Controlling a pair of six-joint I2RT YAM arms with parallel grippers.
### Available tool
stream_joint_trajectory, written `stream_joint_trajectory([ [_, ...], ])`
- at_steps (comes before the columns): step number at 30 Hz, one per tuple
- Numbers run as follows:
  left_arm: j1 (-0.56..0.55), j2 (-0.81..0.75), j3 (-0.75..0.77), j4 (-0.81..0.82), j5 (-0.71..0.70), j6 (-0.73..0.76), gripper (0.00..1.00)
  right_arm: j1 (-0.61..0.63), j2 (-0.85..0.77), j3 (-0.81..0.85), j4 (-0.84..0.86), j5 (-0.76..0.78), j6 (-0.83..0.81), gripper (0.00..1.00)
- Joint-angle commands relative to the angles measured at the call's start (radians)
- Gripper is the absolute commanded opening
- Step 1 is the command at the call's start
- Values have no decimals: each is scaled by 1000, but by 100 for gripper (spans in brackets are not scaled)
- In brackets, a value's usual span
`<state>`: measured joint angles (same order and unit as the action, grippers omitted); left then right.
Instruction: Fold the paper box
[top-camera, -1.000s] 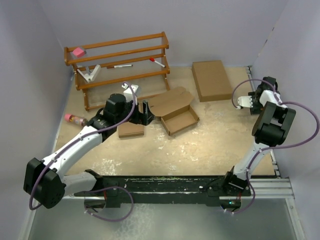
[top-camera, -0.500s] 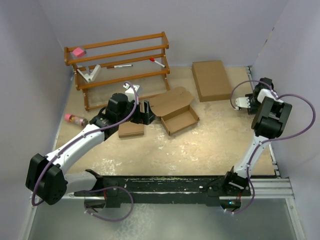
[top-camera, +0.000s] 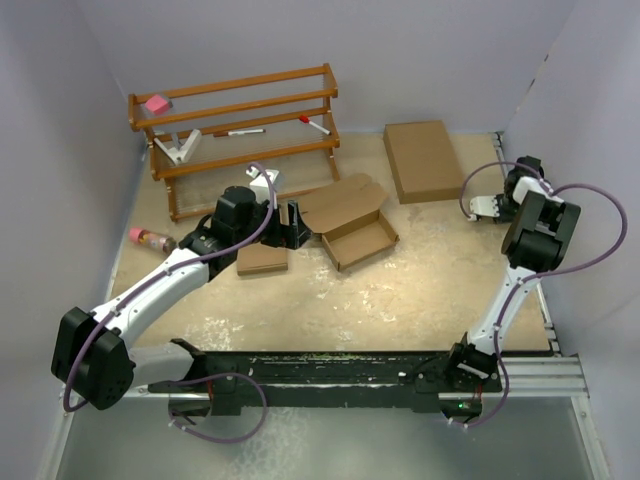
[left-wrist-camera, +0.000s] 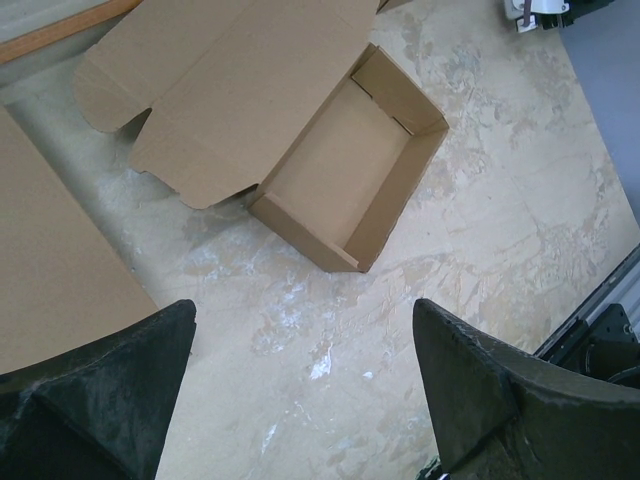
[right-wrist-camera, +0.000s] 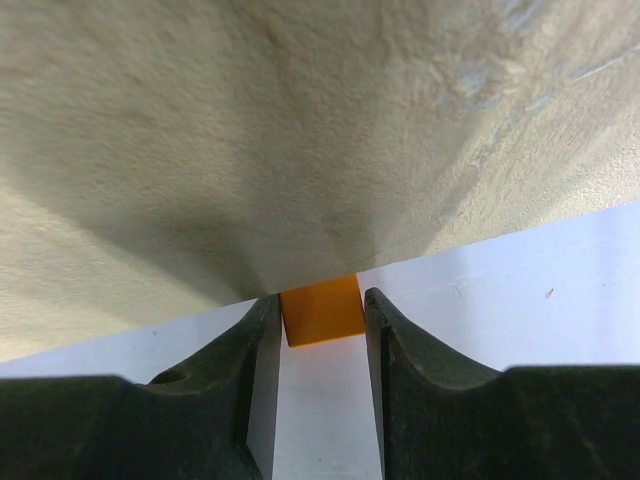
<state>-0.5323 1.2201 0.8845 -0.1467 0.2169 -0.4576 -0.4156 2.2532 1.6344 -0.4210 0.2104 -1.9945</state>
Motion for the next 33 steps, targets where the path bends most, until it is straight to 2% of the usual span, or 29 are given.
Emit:
stream_joint_trajectory([
  [1, 4, -14, 2, 34, -8, -9, 92, -4, -7, 33, -41, 26, 2, 32],
  [5, 5, -21, 1, 34, -7, -9, 92, -3, -26, 31, -35, 30, 19, 21],
  [8, 5, -32, -4, 36, -8, -9, 92, -4, -71, 37, -40, 20, 62, 16],
  [11, 5, -39, -5, 44, -8, -10, 92, 4, -136, 51, -55, -54, 127, 11],
  [15, 5, -57, -13, 62, -8, -18, 92, 28, -248, 8, -84, -153, 290, 2],
  [19, 5, -90, -31, 89, -13, -32, 92, 59, -387, -84, -77, -244, 462, 0],
  [21, 5, -103, -38, 97, -12, -36, 92, 74, -457, -92, -103, -306, 614, 0],
  [24, 5, -117, -48, 106, -7, -44, 92, 97, -523, -38, -228, -485, 802, 0],
  [28, 4, -134, -74, 134, -2, -65, 92, 144, -570, 34, -420, -888, 1066, 0],
  [31, 5, -152, -100, 152, -1, -87, 92, 212, -601, -43, -387, -1106, 1251, 2],
  [33, 4, -167, -123, 165, 2, -109, 92, 278, -618, -127, -292, -1152, 1379, 3],
])
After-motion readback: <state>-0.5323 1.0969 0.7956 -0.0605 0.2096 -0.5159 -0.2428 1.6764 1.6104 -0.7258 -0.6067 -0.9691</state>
